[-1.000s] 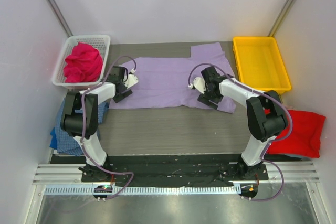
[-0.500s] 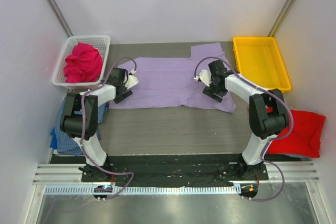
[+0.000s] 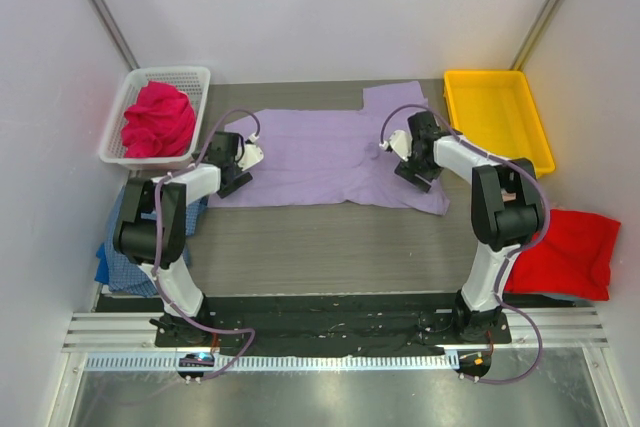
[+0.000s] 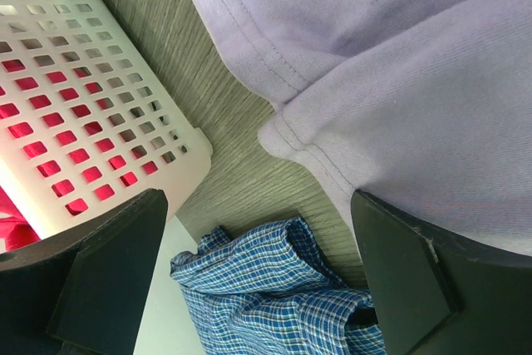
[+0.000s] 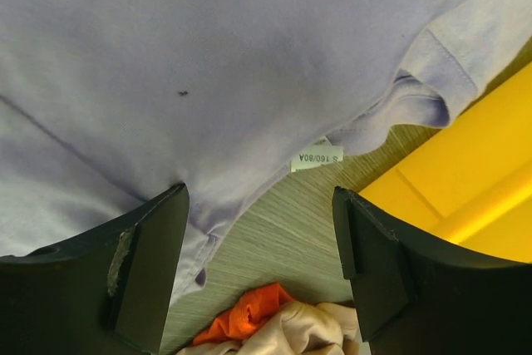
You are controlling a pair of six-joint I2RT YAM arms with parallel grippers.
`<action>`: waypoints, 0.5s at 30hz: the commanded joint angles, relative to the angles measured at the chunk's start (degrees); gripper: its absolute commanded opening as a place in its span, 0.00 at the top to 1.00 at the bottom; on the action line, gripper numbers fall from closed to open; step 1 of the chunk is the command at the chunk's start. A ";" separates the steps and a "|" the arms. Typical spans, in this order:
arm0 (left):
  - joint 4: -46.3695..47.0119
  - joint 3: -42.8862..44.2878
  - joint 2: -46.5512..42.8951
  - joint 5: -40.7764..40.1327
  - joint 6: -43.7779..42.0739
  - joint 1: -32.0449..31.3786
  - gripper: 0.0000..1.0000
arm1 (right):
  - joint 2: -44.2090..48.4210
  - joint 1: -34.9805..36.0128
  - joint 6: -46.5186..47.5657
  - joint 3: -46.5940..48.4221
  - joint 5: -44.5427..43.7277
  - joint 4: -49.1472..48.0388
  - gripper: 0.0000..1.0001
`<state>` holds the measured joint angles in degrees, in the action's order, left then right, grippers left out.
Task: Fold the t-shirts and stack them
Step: Fold the flattened tshirt in 1/3 of the way
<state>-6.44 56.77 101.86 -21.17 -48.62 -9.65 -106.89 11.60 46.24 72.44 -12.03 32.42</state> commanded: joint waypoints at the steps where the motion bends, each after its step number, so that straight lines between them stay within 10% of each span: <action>1: -3.58 -3.33 0.79 1.57 0.98 0.33 0.00 | -1.39 -1.05 0.78 1.91 0.87 -2.28 0.23; 15: 1.16 -3.60 4.83 -2.47 -4.20 0.33 0.00 | -2.27 -3.77 3.86 2.00 -0.97 -3.42 0.23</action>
<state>-2.50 54.85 102.15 -23.90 -51.59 -9.87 -109.14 8.88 48.36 73.01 -11.68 30.55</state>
